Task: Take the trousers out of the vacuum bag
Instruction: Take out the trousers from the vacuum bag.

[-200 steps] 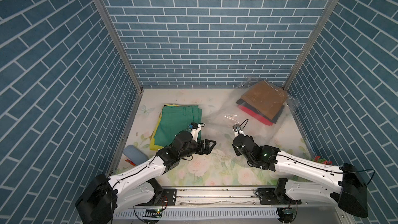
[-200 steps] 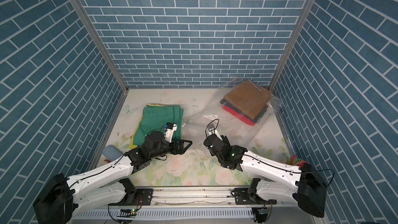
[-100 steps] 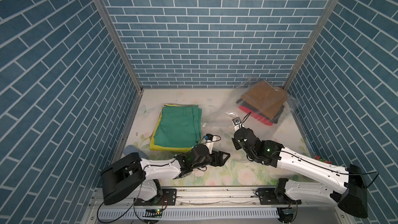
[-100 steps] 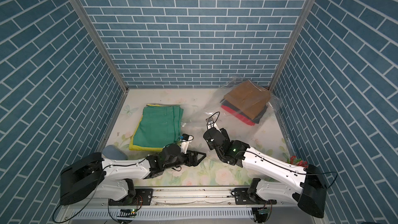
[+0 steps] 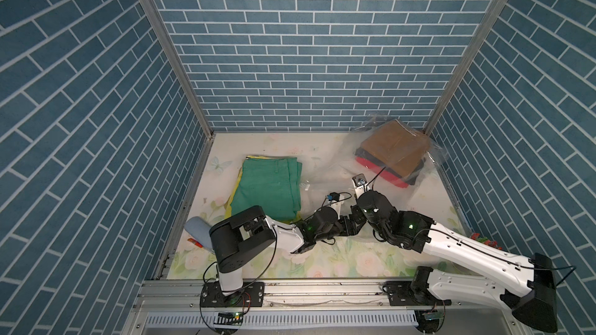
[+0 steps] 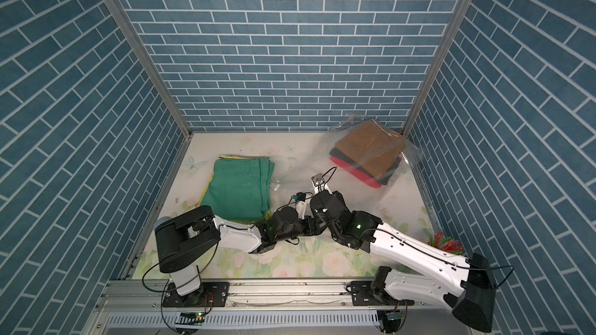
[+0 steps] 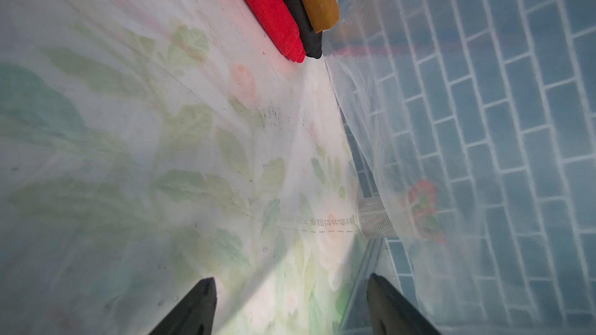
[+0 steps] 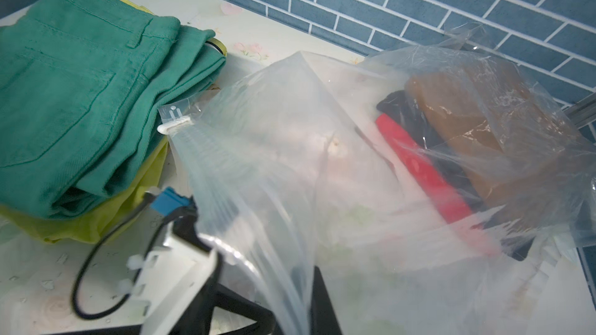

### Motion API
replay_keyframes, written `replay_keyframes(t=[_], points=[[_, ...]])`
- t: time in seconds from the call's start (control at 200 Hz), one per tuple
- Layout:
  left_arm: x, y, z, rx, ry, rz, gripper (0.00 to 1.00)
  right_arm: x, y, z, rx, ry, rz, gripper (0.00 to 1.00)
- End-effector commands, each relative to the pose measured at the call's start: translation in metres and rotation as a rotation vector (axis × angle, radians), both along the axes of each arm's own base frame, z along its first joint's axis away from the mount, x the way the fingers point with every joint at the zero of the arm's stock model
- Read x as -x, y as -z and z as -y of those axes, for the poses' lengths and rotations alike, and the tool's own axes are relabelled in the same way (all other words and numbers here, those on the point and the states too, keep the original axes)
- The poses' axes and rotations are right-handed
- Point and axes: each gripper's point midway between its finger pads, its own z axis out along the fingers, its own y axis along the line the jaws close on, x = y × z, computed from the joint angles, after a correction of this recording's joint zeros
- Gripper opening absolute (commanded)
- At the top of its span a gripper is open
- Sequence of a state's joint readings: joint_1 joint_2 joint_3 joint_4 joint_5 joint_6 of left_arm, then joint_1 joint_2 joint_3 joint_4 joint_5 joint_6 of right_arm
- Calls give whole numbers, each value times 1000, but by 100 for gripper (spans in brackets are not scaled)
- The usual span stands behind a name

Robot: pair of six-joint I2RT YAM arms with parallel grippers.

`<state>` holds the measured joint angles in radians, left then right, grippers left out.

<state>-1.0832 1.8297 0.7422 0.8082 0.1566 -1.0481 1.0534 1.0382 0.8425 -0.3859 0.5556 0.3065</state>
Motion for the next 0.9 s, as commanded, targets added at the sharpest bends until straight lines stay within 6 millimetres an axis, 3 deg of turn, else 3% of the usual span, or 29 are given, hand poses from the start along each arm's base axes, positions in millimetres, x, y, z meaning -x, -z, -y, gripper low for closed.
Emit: replay_keyframes(t=[0.0,0.405,0.58,0.895], points=[[-2,-3,14,12,17,6,78,8,-20,-10,-90,-55,0,0],[-42,2,51,9,12,11,77,30,-50,-24,-229,-204,1,0],[-71,7,54,14,-31,0,79,34,-53,-31,-234,-248,-11,0],[-134,-25,51,167,-134,20,83,39,-61,-38,-266,-299,1,0]])
